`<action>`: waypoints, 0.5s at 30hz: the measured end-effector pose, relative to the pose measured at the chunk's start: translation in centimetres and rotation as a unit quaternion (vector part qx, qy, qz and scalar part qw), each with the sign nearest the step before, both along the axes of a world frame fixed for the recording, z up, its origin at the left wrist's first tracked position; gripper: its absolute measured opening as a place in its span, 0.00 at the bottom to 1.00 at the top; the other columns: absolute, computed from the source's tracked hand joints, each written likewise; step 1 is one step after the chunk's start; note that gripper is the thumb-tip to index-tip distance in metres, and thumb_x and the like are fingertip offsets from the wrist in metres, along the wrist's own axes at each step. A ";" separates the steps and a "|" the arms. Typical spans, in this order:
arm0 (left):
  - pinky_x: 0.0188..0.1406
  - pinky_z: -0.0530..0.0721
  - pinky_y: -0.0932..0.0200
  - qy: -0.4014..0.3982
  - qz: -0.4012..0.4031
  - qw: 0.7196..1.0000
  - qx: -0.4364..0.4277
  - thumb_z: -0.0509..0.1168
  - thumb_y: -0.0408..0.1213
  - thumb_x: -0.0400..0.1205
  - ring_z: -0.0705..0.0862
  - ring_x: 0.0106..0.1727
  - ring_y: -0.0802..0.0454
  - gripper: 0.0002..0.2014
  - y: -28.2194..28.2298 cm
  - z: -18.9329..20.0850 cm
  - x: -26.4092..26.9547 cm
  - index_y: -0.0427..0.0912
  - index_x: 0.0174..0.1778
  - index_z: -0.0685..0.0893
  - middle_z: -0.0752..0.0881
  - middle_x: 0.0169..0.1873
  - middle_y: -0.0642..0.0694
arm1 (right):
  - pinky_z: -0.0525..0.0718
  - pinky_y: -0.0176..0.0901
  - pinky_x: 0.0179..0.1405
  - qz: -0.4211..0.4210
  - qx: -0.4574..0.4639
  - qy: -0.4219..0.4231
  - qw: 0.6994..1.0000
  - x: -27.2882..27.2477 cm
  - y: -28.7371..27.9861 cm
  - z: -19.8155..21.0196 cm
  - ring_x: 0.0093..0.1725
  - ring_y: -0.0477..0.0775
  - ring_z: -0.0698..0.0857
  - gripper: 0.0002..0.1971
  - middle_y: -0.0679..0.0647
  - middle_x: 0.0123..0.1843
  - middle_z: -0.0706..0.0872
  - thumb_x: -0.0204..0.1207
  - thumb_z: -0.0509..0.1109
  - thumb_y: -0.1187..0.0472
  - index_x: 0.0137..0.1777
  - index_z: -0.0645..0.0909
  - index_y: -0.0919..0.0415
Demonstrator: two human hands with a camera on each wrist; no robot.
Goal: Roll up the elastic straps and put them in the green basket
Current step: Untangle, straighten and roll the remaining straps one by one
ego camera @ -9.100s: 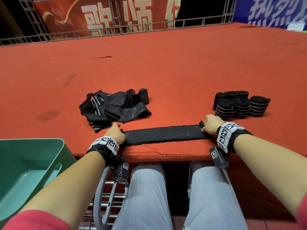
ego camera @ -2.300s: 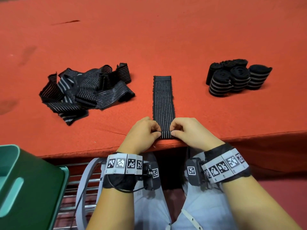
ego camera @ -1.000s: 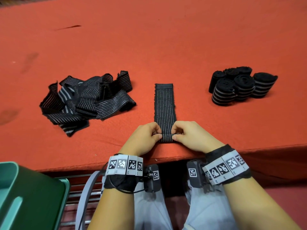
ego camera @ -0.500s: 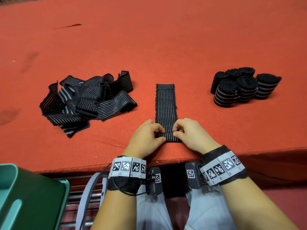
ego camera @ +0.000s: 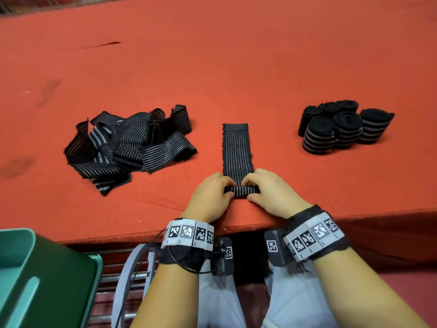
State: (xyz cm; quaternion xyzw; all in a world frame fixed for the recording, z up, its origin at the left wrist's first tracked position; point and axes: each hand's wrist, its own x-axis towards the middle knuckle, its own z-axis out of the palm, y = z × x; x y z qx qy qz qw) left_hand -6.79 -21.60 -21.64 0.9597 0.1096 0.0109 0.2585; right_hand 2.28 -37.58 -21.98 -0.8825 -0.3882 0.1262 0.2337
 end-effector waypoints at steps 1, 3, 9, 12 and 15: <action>0.63 0.78 0.49 0.005 -0.001 1.000 -0.005 0.69 0.40 0.82 0.81 0.59 0.50 0.12 -0.2 0.1 -0.1 0.49 0.61 0.85 0.83 0.54 0.50 | 0.80 0.52 0.58 0.006 -0.003 0.005 1.000 0.2 -0.5 0.1 0.55 0.50 0.79 0.14 0.43 0.49 0.76 0.74 0.77 0.58 0.58 0.83 0.47; 0.61 0.80 0.49 0.013 -0.005 0.999 -0.035 0.70 0.40 0.81 0.82 0.57 0.51 0.10 -0.7 0.3 -0.3 0.50 0.57 0.84 0.85 0.52 0.51 | 0.80 0.48 0.56 0.015 0.001 0.018 1.000 0.4 -1.6 0.4 0.52 0.47 0.80 0.14 0.41 0.47 0.78 0.72 0.78 0.58 0.55 0.83 0.47; 0.47 0.85 0.52 0.065 -0.035 0.991 -0.114 0.72 0.38 0.79 0.83 0.41 0.55 0.07 -1.7 1.3 -1.3 0.51 0.50 0.82 0.84 0.42 0.53 | 0.77 0.43 0.41 0.026 -0.010 0.088 0.996 0.6 -3.8 0.9 0.37 0.40 0.78 0.13 0.43 0.42 0.83 0.68 0.81 0.57 0.45 0.80 0.44; 0.44 0.86 0.52 0.083 -0.035 0.988 -0.125 0.72 0.37 0.79 0.82 0.38 0.55 0.06 -1.8 1.4 -1.3 0.51 0.48 0.83 0.84 0.41 0.53 | 0.75 0.43 0.41 0.036 -0.019 0.097 0.994 0.5 -3.9 0.9 0.38 0.40 0.79 0.12 0.43 0.41 0.83 0.69 0.81 0.56 0.43 0.80 0.43; 0.46 0.86 0.52 0.096 -0.028 0.987 -0.125 0.72 0.38 0.80 0.84 0.40 0.54 0.05 -1.8 1.6 -1.2 0.51 0.47 0.83 0.85 0.42 0.52 | 0.78 0.45 0.47 0.044 -0.022 0.094 0.994 0.6 -3.8 0.8 0.44 0.44 0.80 0.10 0.43 0.44 0.82 0.70 0.80 0.56 0.44 0.82 0.44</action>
